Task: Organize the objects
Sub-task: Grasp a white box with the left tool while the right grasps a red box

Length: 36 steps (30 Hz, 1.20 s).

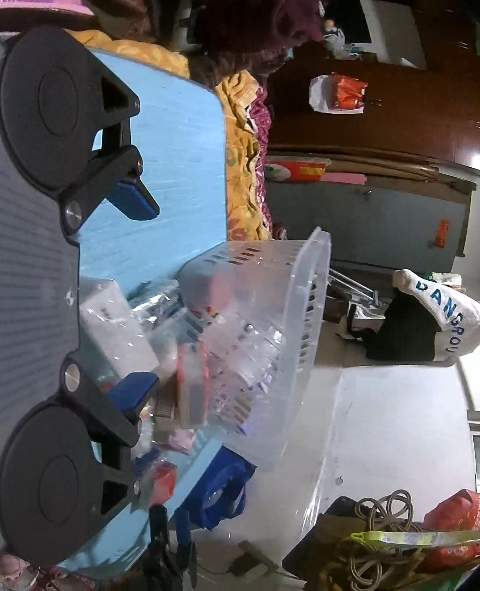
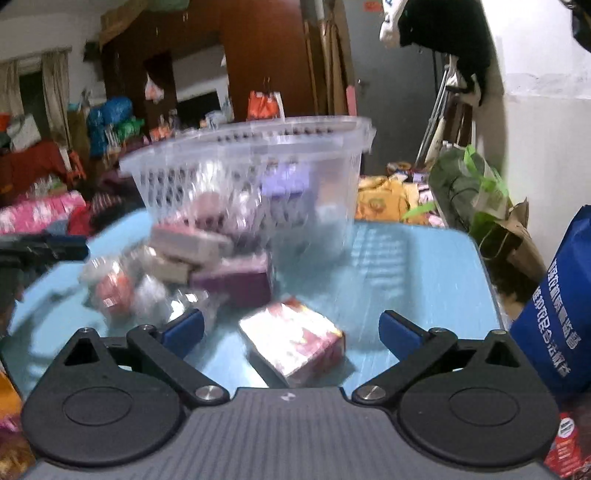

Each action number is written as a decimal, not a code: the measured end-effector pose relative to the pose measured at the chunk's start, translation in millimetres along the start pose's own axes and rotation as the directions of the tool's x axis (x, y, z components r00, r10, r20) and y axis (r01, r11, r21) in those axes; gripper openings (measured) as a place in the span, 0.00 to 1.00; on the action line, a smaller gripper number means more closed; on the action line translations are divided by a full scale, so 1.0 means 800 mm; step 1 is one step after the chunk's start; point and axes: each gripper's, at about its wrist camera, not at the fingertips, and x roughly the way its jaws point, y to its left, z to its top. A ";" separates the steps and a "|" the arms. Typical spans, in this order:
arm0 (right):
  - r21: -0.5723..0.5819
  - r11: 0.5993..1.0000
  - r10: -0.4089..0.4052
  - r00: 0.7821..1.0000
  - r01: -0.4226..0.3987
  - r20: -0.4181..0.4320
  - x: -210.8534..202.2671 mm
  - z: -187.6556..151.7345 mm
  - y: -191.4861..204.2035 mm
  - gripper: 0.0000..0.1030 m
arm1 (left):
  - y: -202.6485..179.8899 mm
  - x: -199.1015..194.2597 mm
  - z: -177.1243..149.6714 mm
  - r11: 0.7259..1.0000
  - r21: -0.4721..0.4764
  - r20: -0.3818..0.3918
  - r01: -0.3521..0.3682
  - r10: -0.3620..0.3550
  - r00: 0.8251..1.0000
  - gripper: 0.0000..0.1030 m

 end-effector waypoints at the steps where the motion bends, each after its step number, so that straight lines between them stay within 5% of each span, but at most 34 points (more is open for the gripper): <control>1: -0.006 1.000 -0.007 1.000 0.007 -0.020 0.007 -0.001 0.000 1.00 | -0.001 0.003 -0.002 1.000 0.002 -0.010 0.002 -0.002 1.000 0.89; 7: -0.031 0.999 -0.010 0.997 0.008 -0.078 0.021 -0.020 -0.006 1.00 | -0.020 0.019 -0.001 0.998 0.050 -0.054 0.029 -0.026 0.998 0.89; 10: -0.023 1.000 0.000 0.996 -0.002 -0.087 0.024 -0.021 -0.010 0.94 | -0.036 0.035 -0.004 0.995 0.093 -0.141 0.027 -0.014 0.990 0.87; 14: -0.052 0.999 0.008 0.997 -0.012 -0.074 0.018 -0.024 -0.005 0.84 | -0.043 0.037 -0.009 0.990 0.140 -0.175 -0.016 0.040 0.984 0.66; 16: -0.068 0.998 -0.001 0.998 -0.003 -0.062 0.016 -0.026 -0.001 0.68 | -0.046 0.031 -0.012 0.984 0.166 -0.149 -0.061 0.086 0.985 0.66; 23: -0.025 0.996 0.081 0.996 -0.080 0.043 -0.004 -0.033 -0.011 0.64 | -0.057 -0.013 -0.015 0.986 0.166 0.029 -0.023 0.019 0.999 0.65; 27: 0.017 0.995 0.095 0.991 -0.097 0.098 -0.012 -0.034 -0.020 0.64 | -0.052 -0.041 -0.020 0.992 0.126 0.166 -0.009 -0.012 0.986 0.65; 30: 0.061 0.993 0.094 0.985 -0.104 0.142 -0.017 -0.036 -0.028 0.64 | -0.057 -0.055 -0.025 0.988 0.096 0.252 -0.119 0.092 0.963 0.65; 36: 0.109 0.987 0.096 0.972 -0.121 0.213 -0.023 -0.039 -0.038 0.63 | -0.051 -0.049 -0.038 0.996 0.056 0.210 -0.063 0.050 0.976 0.65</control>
